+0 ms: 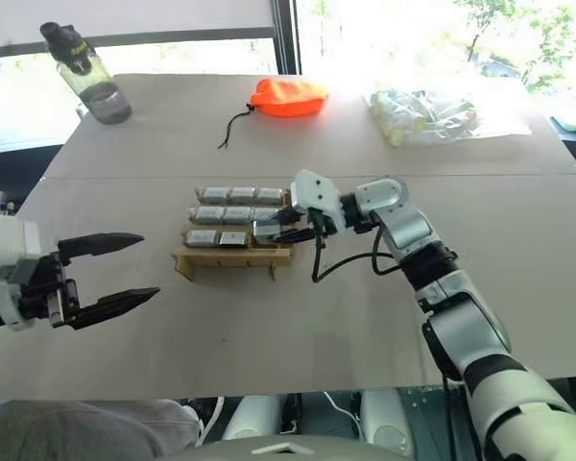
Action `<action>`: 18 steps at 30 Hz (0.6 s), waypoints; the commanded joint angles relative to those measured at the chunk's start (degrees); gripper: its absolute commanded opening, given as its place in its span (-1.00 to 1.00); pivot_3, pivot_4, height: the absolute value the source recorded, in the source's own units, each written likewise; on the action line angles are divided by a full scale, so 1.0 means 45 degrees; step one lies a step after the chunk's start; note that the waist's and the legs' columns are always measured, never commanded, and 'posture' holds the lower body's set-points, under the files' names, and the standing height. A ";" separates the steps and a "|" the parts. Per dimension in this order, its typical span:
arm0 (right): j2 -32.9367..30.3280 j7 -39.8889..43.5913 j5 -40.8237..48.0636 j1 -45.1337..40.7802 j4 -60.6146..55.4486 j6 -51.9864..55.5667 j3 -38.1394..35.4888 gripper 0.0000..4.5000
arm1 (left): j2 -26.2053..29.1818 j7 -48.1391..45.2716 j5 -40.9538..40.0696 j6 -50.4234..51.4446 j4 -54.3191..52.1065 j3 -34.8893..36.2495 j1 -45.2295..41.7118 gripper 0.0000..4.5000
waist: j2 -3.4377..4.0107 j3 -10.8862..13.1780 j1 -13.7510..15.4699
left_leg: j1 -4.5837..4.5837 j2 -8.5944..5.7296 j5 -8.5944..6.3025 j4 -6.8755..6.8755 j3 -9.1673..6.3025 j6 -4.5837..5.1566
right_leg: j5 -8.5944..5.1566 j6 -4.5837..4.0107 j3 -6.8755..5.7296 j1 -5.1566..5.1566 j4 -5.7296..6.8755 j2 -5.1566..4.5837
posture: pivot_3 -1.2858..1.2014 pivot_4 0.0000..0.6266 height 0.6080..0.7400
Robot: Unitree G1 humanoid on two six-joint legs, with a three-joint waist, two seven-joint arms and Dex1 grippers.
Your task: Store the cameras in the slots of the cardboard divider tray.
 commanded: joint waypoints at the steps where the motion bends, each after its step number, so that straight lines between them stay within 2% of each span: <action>1: 0.0445 -0.0082 -0.0266 -0.0666 0.0825 -0.0673 -0.0215 -0.68 | -0.0090 0.0169 -0.0254 0.0083 -0.0494 0.0830 0.0273 1.00 | 0.0001 0.0001 -0.0021 | 0.0001 -0.0001 0.0000 0.0000 0.0007 0.0000 | 0.0000 0.0001 0.0005 0.0000 -0.0002 -0.0004 | 0.03 -0.52 1.00; 11: 0.0856 -0.0430 -0.0701 -0.0806 0.2385 -0.0566 -0.0592 -0.68 | -0.0478 0.0345 -0.1026 0.0639 -0.0865 0.1803 0.1173 1.00 | 0.0011 0.0006 -0.0040 | 0.0000 -0.0009 -0.0001 -0.0003 0.0005 -0.0003 | 0.0000 0.0000 -0.0004 0.0001 -0.0005 -0.0053 | 0.03 -0.52 1.00; 18: 0.1047 -0.0325 -0.0920 -0.0685 0.2740 -0.0433 -0.0528 -0.68 | -0.0179 0.0366 -0.0912 0.0646 -0.0665 0.1594 0.1091 1.00 | 0.0009 0.0004 -0.0050 | 0.0020 -0.0012 0.0002 -0.0002 0.0005 -0.0007 | 0.0001 -0.0001 -0.0006 0.0016 0.0002 -0.0046 | 0.03 -0.52 1.00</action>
